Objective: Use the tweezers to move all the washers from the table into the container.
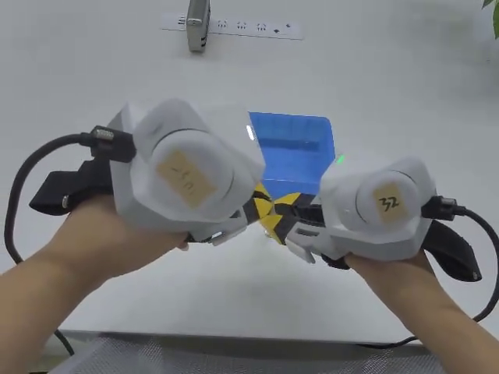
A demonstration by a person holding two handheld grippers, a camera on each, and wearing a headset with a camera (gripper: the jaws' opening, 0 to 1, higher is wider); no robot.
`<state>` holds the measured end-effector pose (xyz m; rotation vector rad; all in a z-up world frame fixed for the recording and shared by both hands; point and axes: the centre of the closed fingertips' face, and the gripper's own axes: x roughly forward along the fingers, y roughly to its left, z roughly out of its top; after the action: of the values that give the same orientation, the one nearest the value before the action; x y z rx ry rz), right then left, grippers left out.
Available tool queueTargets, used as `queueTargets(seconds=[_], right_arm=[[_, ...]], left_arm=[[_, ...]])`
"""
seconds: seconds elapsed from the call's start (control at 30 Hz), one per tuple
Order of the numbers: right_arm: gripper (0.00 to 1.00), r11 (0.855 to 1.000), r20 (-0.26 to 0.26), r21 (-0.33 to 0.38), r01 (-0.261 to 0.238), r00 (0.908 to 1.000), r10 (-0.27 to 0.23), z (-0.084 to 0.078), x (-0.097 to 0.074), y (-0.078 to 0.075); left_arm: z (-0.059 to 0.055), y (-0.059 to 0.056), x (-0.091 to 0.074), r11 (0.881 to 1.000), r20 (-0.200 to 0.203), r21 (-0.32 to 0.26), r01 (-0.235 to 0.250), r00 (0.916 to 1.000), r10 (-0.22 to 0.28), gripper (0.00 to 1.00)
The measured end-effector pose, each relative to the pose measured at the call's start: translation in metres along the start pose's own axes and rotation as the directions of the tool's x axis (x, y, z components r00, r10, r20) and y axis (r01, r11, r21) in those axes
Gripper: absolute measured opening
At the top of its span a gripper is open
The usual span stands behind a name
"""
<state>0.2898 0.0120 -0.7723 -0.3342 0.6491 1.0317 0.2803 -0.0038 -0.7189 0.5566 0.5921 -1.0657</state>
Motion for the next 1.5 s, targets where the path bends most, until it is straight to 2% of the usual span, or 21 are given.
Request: queueTargets(seconds=[0.17, 0.57, 0.77, 1.0, 1.33, 1.5], right_arm=[[0.04, 0.999, -0.003, -0.048, 0.011, 0.9999, -0.011, -0.001, 0.000, 0.000], [0.03, 0.997, -0.001, -0.073, 0.026, 0.9996, -0.027, 0.004, -0.006, -0.001], [0.03, 0.994, 0.016, -0.094, 0.051, 0.9986, -0.050, 0.016, -0.019, -0.006], [0.03, 0.991, 0.050, -0.111, 0.080, 0.9959, -0.075, 0.035, -0.032, -0.014], [0.03, 0.985, 0.093, -0.126, 0.115, 0.9902, -0.104, 0.055, -0.042, -0.023], [0.03, 0.982, 0.109, -0.137, 0.133, 0.9870, -0.119, 0.063, -0.042, -0.031]], left_arm=[[0.001, -0.001, 0.001, 1.000, -0.001, -0.004, 0.005, 1.0000, -0.005, 0.00], [0.012, -0.002, 0.001, 0.999, 0.017, 0.031, 0.016, 0.9997, -0.016, 0.00], [0.027, 0.001, -0.008, 1.000, 0.058, 0.027, 0.004, 0.9983, -0.006, 0.00], [0.047, 0.007, -0.019, 0.997, 0.094, 0.067, -0.028, 0.9954, 0.022, 0.00], [0.066, 0.016, -0.027, 0.992, 0.125, 0.113, -0.062, 0.9910, 0.048, 0.00], [0.071, 0.025, -0.025, 0.989, 0.135, 0.128, -0.078, 0.9890, 0.061, 0.00]])
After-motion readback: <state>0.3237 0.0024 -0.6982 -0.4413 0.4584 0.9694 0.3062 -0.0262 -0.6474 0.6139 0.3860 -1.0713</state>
